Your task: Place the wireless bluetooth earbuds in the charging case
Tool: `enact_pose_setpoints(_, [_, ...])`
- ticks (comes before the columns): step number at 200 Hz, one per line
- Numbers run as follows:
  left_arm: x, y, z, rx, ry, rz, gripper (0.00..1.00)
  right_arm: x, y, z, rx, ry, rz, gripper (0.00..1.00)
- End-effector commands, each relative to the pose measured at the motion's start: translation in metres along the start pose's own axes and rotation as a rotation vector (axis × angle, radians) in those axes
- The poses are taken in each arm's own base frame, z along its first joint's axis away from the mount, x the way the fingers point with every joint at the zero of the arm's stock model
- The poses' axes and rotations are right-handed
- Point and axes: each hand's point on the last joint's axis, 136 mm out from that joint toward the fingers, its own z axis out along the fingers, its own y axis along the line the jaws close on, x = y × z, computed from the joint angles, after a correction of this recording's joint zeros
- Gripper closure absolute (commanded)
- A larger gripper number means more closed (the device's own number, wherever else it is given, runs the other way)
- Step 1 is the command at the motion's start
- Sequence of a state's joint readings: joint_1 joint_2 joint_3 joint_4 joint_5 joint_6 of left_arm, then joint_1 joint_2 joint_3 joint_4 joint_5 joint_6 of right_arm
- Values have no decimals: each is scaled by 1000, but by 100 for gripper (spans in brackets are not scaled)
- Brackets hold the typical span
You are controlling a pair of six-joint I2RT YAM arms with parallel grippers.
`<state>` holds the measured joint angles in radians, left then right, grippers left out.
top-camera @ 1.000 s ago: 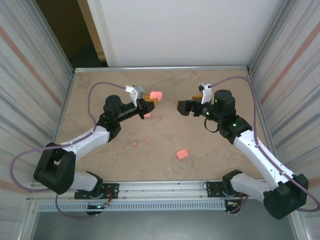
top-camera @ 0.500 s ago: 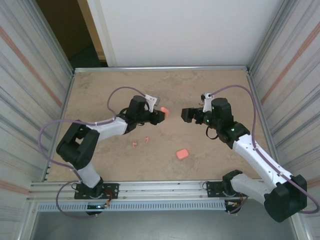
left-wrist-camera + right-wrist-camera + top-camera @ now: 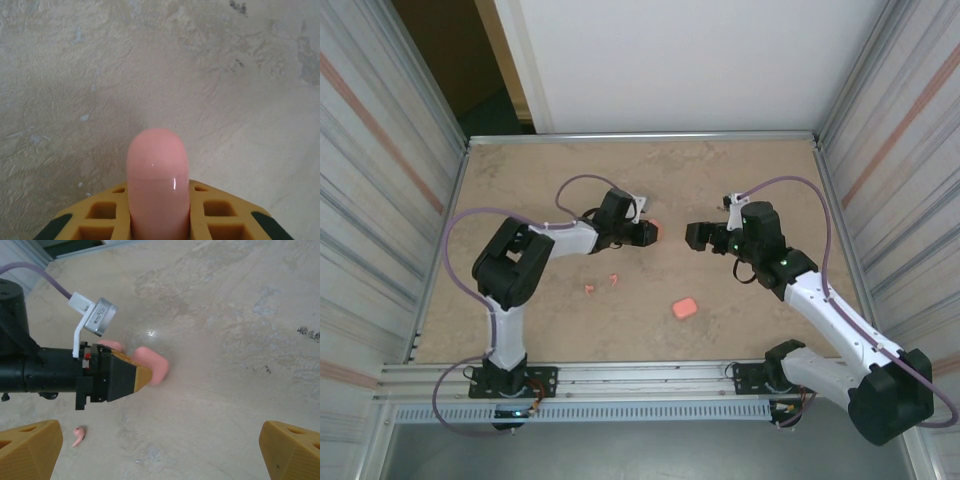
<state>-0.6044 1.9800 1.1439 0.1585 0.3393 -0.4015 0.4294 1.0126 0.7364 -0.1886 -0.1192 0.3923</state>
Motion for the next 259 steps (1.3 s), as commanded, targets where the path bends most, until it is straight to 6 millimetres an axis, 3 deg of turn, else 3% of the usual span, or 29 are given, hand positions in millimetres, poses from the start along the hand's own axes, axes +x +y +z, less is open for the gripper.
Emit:
enact_pose_setpoints(1, [-7,-3,5,-2,-6,-20,100,-1,-7,-5,34,-3,1,1])
enact_pose_setpoints(76, [11,11,16,-34,45,-44,82,-5,-8,-16,44,-14,-17,1])
enact_pose_setpoints(121, [6,9,5,-55,27,-9,65,-12,-4,-33,52,12,-126,1])
enact_pose_setpoints(162, [-2,2,-8,-42,-9,6,58,-25,9,-52,-1,13,-212,1])
enact_pose_setpoints(222, [-21,-16,-37,-15,-77,61,49,-23,34,-73,-124,58,-424,1])
enact_pose_setpoints(259, [-39,-39,-80,41,-180,114,47,-5,53,-88,-251,86,-700,1])
